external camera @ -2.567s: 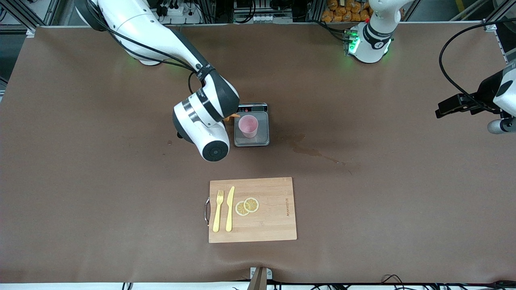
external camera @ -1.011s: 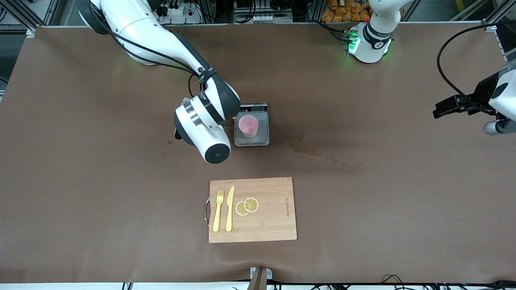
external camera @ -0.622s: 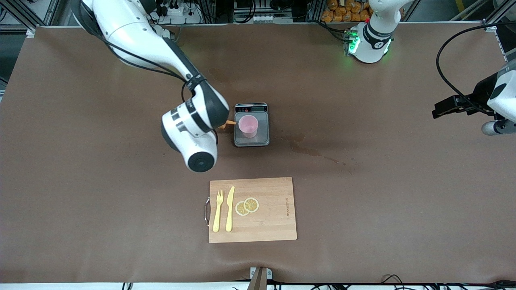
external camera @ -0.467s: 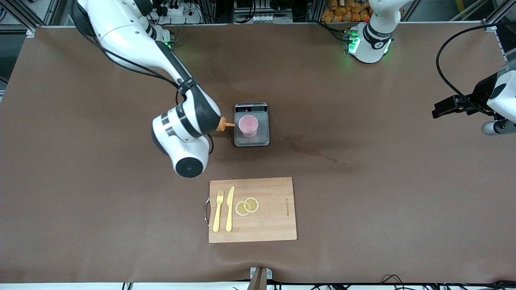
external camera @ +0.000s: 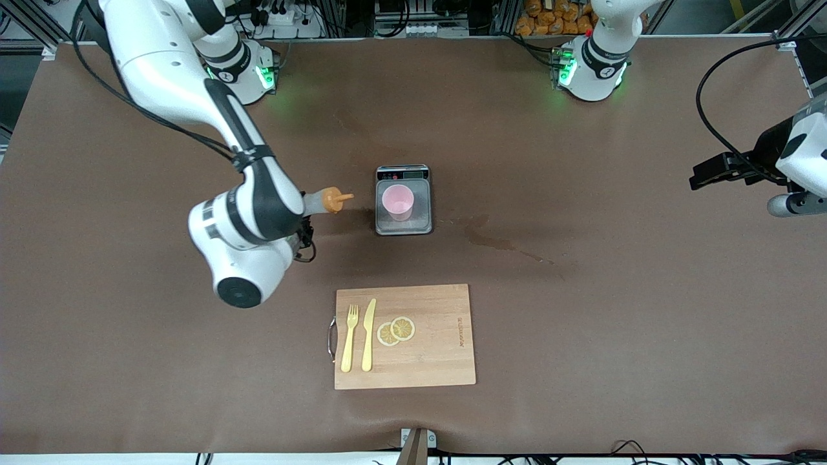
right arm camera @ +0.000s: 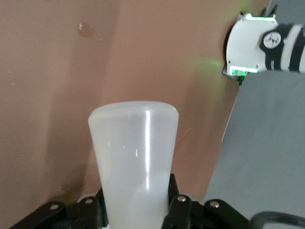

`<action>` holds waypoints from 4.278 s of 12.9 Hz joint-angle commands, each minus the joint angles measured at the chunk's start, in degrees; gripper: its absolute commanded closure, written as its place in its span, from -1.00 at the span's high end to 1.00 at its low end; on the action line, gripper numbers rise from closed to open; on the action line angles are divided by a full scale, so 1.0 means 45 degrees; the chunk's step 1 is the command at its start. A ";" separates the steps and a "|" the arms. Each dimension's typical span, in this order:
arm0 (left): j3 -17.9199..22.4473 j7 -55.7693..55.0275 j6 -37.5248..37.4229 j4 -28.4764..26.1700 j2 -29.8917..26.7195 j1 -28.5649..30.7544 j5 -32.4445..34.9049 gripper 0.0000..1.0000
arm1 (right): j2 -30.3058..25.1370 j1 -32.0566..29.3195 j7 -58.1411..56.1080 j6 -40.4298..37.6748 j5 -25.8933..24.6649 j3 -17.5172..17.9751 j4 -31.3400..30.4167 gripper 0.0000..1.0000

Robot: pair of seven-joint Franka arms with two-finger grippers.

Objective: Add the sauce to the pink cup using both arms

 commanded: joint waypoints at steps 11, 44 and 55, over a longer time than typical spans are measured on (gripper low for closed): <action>0.0009 0.0008 0.0258 -0.0159 -0.0245 0.0140 -0.0176 1.00 | 0.0353 -0.6556 -1.2063 -0.1444 0.0686 0.0135 -0.0799 -0.02; 0.2976 0.0243 0.0746 -0.0432 -0.1104 -0.3081 0.0487 1.00 | 0.1236 -0.8650 -1.4977 -0.1968 0.1508 0.0154 0.1096 1.00; 0.5163 0.0243 0.0941 -0.1331 -0.1788 -0.5542 0.0487 1.00 | -0.3038 -0.5465 -1.4977 -0.2069 -0.1971 0.0193 0.0338 1.00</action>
